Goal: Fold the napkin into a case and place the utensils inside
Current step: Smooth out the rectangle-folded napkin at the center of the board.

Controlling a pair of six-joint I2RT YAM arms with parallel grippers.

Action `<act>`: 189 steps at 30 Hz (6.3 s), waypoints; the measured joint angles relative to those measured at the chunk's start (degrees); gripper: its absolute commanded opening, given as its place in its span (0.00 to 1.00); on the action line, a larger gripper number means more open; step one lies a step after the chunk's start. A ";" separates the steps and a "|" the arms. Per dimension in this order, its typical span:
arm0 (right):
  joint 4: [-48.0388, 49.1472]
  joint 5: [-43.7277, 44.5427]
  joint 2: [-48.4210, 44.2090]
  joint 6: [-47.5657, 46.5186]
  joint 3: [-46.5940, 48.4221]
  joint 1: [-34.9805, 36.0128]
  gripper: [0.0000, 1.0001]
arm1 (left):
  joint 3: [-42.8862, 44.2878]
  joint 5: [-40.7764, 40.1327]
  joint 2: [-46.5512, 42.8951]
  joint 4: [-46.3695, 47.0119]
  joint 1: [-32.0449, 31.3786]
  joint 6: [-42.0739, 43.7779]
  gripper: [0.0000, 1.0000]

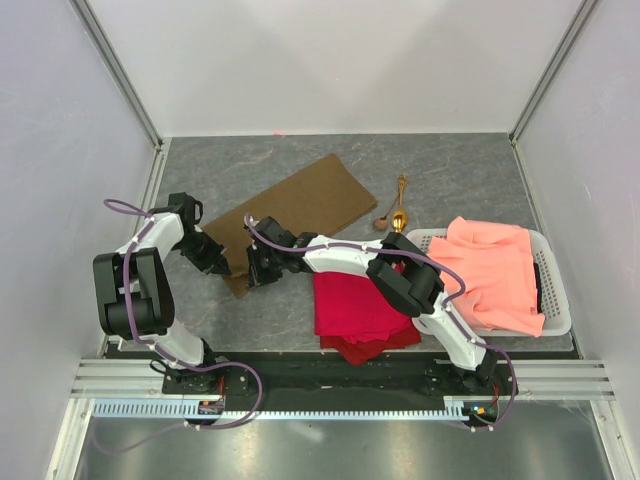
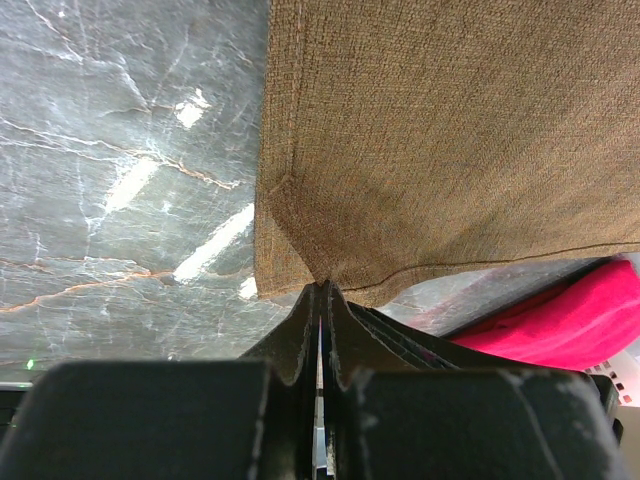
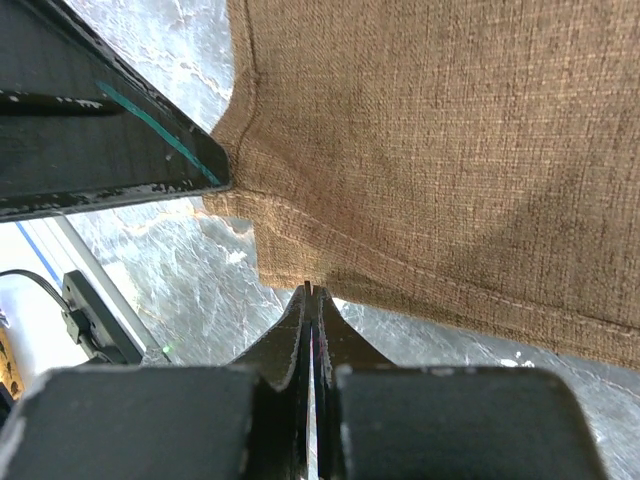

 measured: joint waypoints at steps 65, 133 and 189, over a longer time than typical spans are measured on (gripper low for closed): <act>-7.63 -3.48 -6.10 -2.86 -0.59 -5.62 0.18 | -8.50 0.46 0.20 1.75 0.20 -3.10 0.18; -25.22 8.15 -6.03 -10.71 6.14 -40.87 0.00 | 12.92 -2.47 9.81 1.05 3.23 1.55 0.02; -24.79 3.65 -1.40 -9.20 12.04 -39.52 0.43 | 0.55 2.43 5.99 2.71 3.19 3.41 0.06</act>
